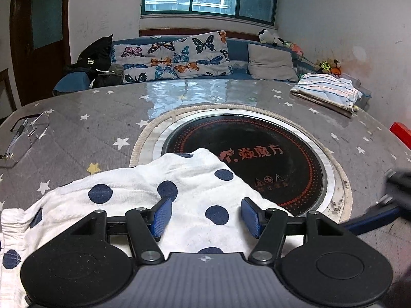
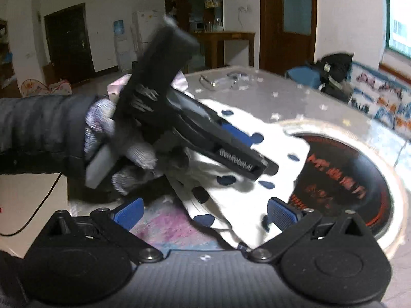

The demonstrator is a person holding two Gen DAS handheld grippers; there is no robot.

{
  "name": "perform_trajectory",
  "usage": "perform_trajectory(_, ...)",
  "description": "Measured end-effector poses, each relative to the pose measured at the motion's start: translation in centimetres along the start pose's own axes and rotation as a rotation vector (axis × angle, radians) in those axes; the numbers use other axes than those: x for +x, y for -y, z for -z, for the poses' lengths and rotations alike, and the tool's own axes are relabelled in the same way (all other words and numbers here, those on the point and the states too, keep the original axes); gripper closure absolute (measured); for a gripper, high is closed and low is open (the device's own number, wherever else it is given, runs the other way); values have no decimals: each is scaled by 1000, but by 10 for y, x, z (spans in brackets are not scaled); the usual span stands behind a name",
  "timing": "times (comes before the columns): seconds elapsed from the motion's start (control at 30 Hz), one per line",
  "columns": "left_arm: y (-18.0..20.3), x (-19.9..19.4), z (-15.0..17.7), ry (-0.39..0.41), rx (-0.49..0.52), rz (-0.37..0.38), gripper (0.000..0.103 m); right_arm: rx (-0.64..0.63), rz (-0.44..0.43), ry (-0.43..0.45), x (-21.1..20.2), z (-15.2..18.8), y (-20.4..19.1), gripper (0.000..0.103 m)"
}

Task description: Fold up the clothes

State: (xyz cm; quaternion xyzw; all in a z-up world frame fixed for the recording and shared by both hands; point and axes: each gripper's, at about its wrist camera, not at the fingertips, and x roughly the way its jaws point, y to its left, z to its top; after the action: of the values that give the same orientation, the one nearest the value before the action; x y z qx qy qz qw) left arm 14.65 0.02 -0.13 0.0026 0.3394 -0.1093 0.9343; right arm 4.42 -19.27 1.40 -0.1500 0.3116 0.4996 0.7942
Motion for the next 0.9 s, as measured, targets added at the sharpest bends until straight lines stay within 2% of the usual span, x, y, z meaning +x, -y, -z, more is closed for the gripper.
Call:
perform_trajectory(0.13,-1,0,0,-1,-7,2,40,14,-44,-34,9,11,-5,0)
perform_trajectory(0.37,-4,-3,0,9,-16,17,39,-43,-63,-94,-3,23,-25,0)
perform_trajectory(0.6,-13,-33,-7,73,-12,33,39,-107,-28,-5,-7,-10,-31,0)
perform_trajectory(0.7,-21,-36,-4,64,-9,9,41,-93,-24,-20,12,-14,-28,0)
perform_trajectory(0.9,-36,-34,11,39,-24,-20,43,-82,-75,-73,29,-1,-38,0)
